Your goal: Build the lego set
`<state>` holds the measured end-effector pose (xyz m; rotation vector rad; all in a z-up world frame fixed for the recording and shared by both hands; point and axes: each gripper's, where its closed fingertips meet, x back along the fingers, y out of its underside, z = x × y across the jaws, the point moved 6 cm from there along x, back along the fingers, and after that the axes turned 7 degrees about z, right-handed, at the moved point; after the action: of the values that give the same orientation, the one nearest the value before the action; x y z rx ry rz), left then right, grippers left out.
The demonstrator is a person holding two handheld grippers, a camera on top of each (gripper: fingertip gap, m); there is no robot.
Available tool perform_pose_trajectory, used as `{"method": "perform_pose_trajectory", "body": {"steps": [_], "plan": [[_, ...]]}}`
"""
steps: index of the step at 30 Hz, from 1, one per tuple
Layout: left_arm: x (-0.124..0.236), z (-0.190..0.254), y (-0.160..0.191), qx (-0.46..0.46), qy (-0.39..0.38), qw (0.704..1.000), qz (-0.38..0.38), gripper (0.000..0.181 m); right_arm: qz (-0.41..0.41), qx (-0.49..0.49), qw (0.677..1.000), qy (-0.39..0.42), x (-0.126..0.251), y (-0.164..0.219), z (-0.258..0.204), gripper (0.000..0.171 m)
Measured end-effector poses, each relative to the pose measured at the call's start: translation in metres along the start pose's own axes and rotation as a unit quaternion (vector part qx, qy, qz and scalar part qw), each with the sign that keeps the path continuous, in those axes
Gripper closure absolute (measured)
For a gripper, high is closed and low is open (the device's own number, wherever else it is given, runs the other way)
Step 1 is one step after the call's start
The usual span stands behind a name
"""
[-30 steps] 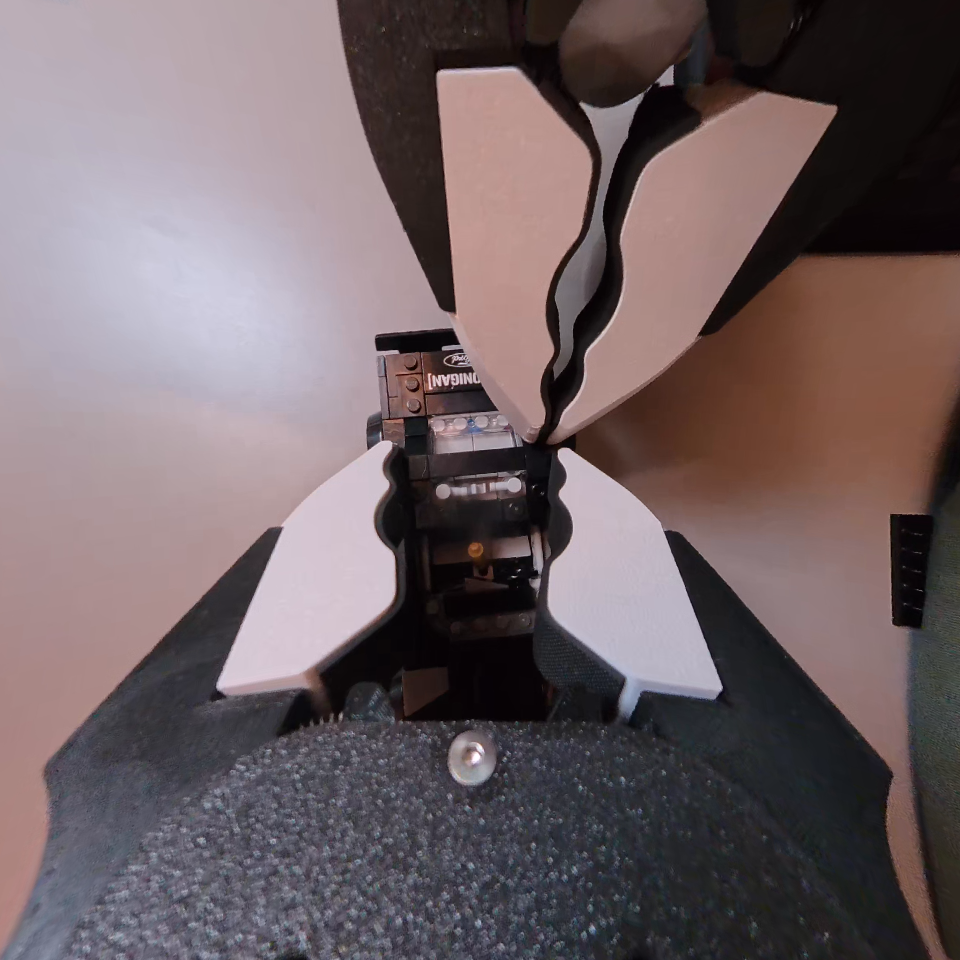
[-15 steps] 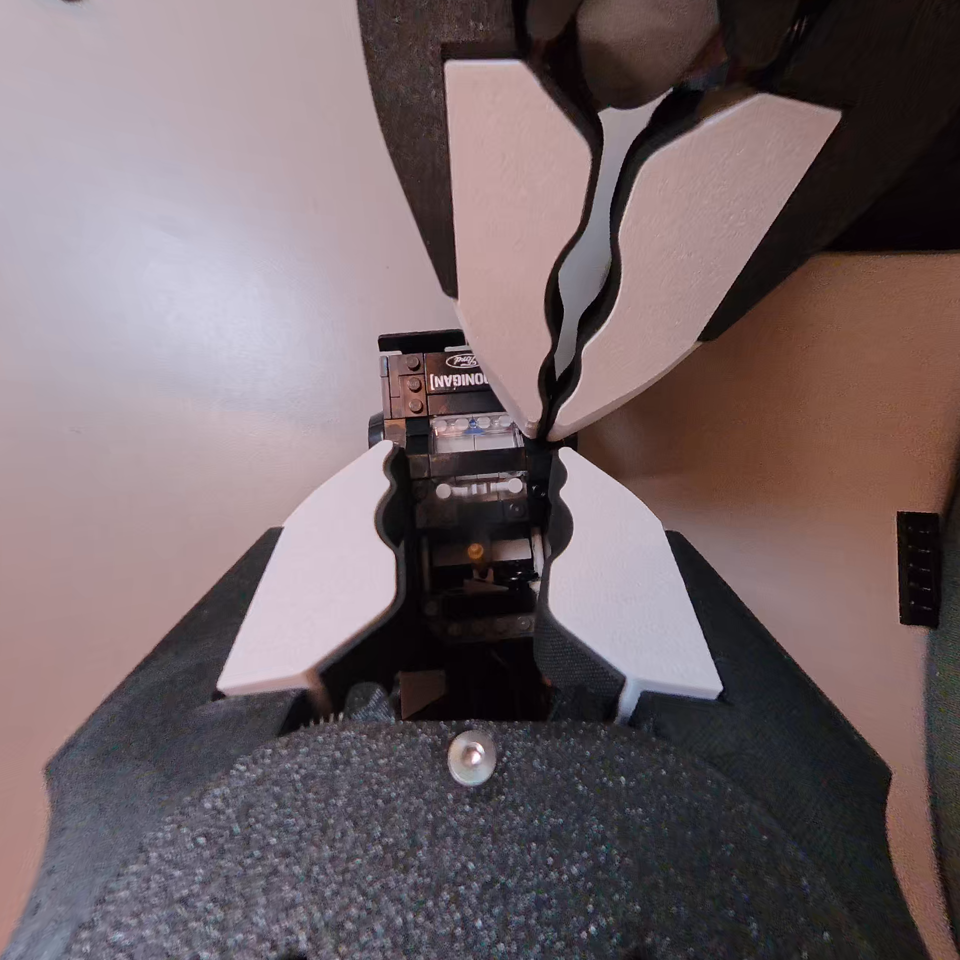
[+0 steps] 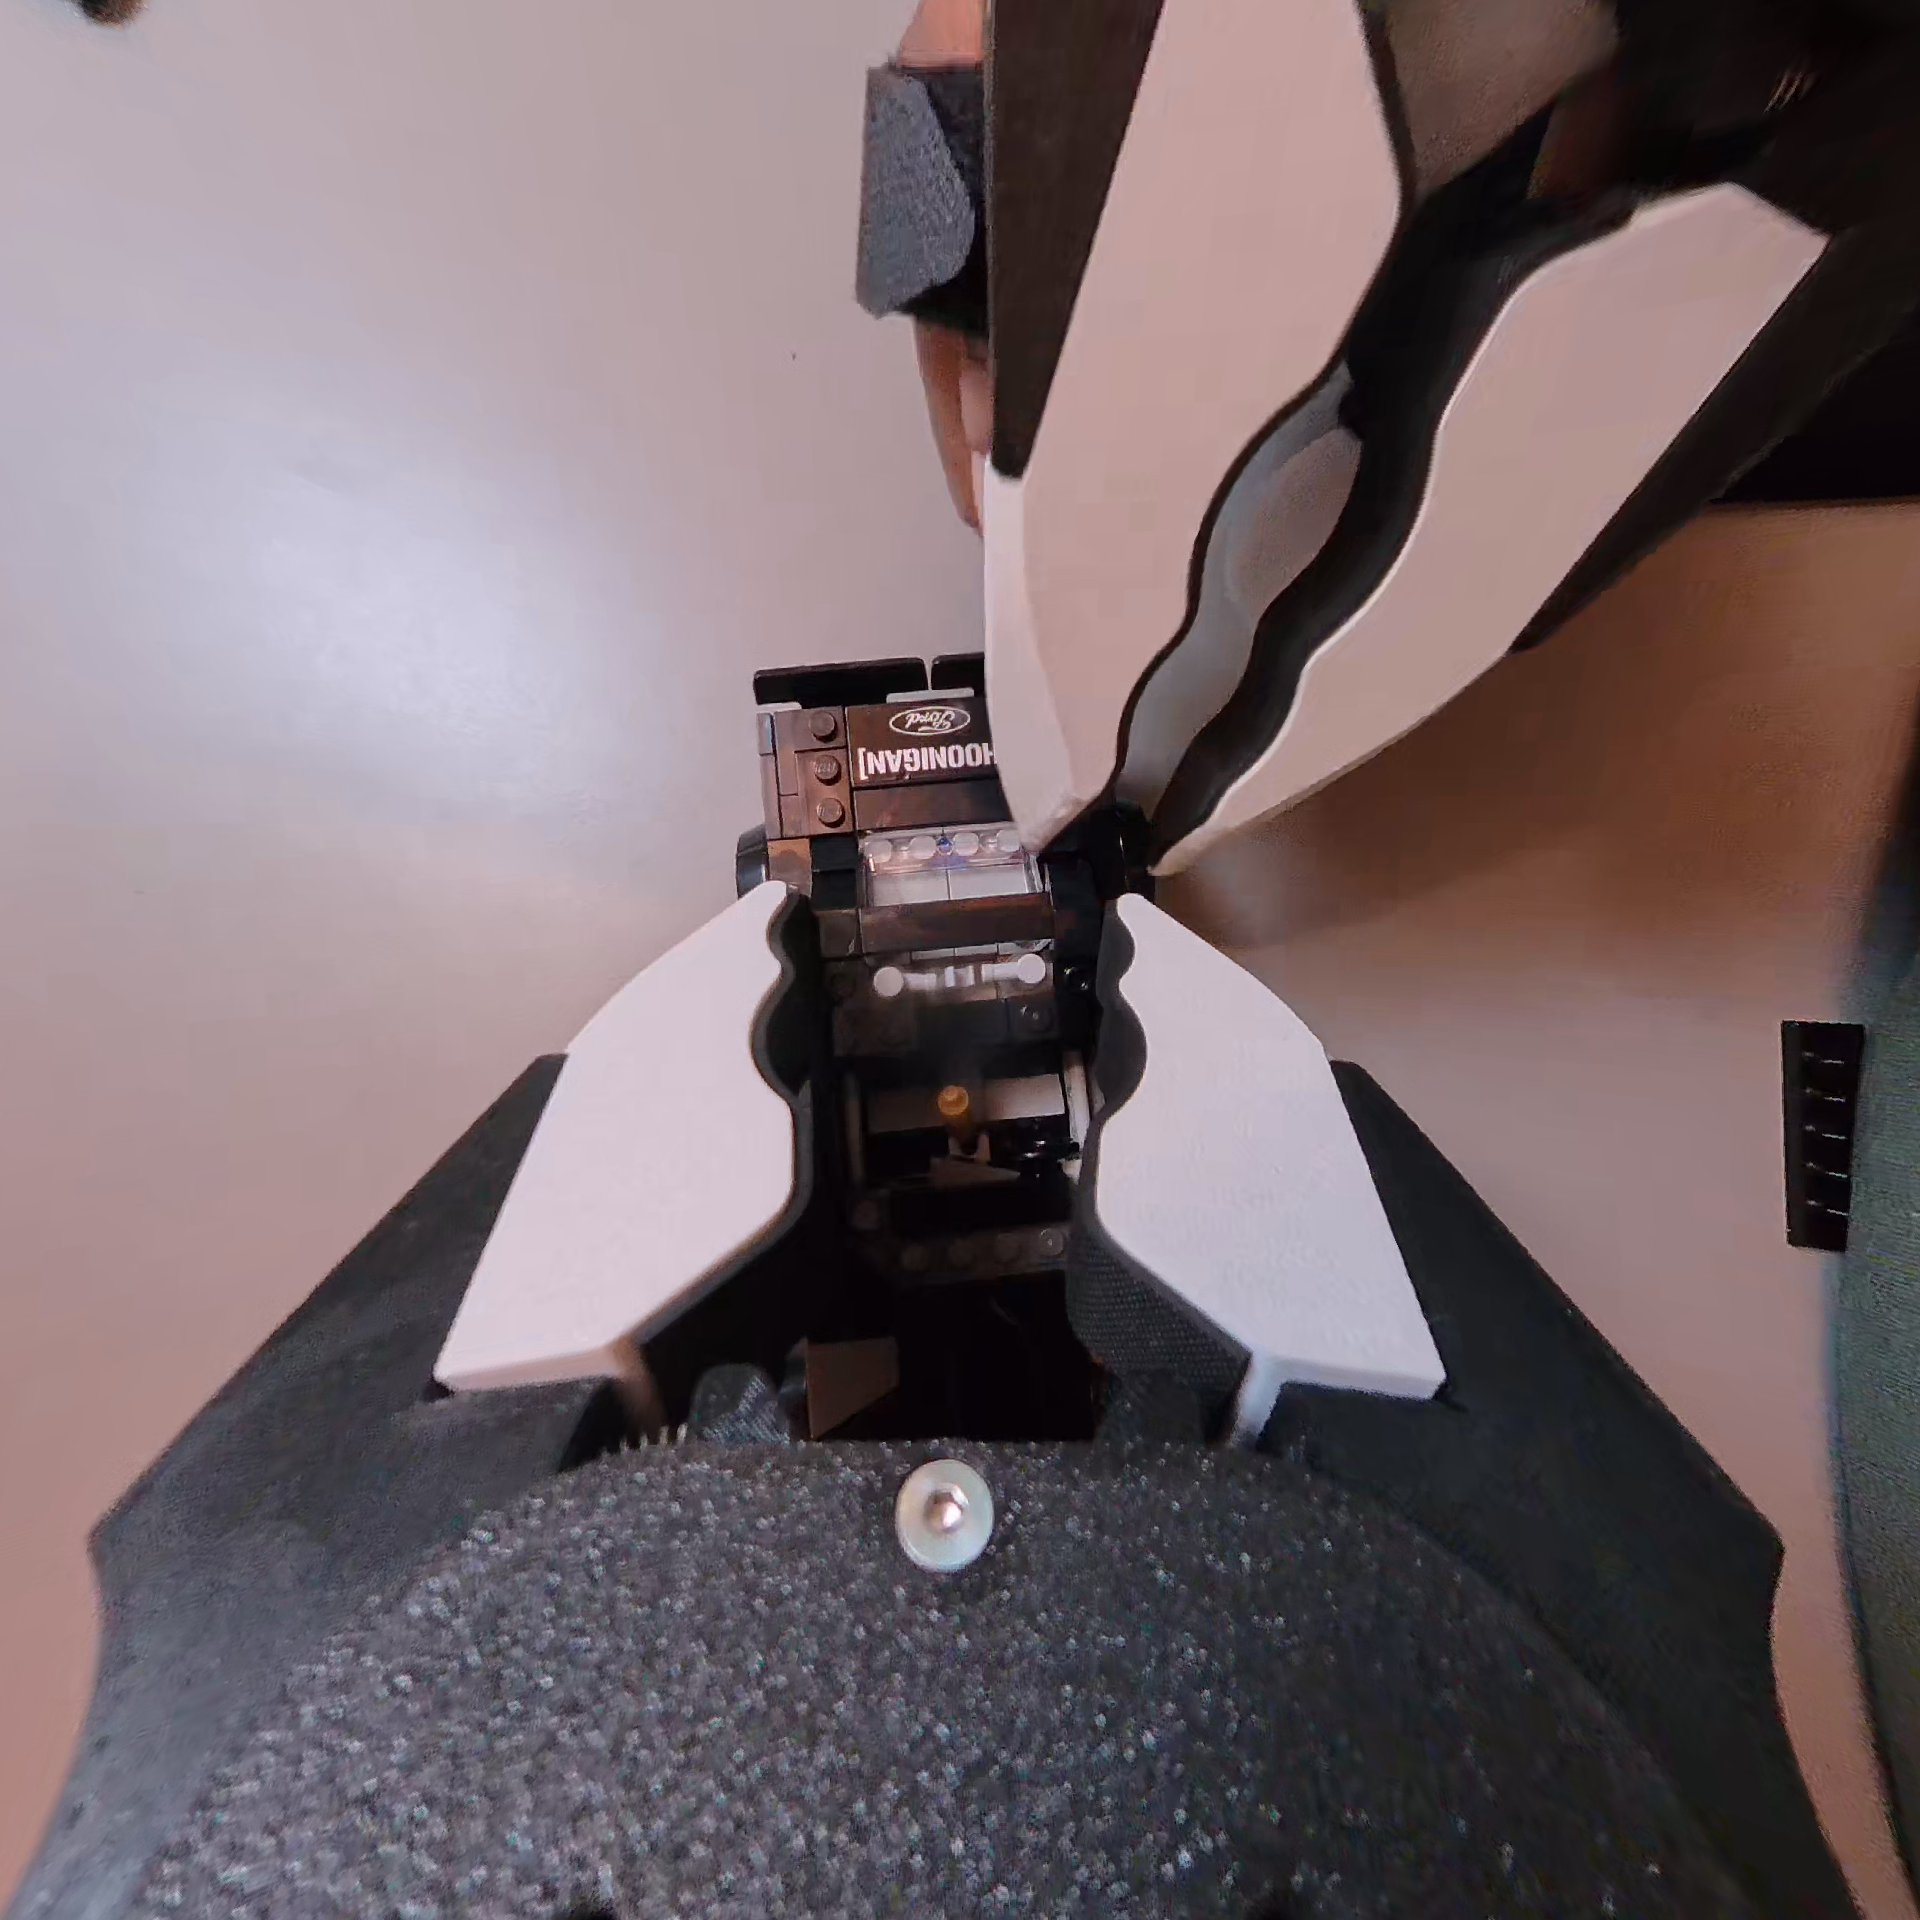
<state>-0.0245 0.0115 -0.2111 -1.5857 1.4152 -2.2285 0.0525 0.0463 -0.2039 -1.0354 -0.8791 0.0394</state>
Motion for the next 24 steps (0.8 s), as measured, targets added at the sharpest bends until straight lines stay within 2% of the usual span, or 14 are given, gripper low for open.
{"method": "perform_pose_trajectory", "body": {"steps": [9, 17, 24], "plan": [[-0.001, 0.002, -0.002, -0.007, 0.001, 1.000, -0.003, 0.128, -0.011, -0.031, 0.998, -0.047, -0.005, 0.001, 0.006, 0.164], [0.001, 0.002, 0.001, -0.021, 0.009, 1.000, 0.001, 0.127, -0.003, -0.058, 0.998, -0.039, -0.003, 0.003, 0.006, 0.164], [0.002, 0.003, 0.002, -0.030, 0.013, 0.999, 0.001, 0.123, 0.054, -0.133, 0.988, -0.057, 0.009, 0.006, 0.008, 0.164]]}}
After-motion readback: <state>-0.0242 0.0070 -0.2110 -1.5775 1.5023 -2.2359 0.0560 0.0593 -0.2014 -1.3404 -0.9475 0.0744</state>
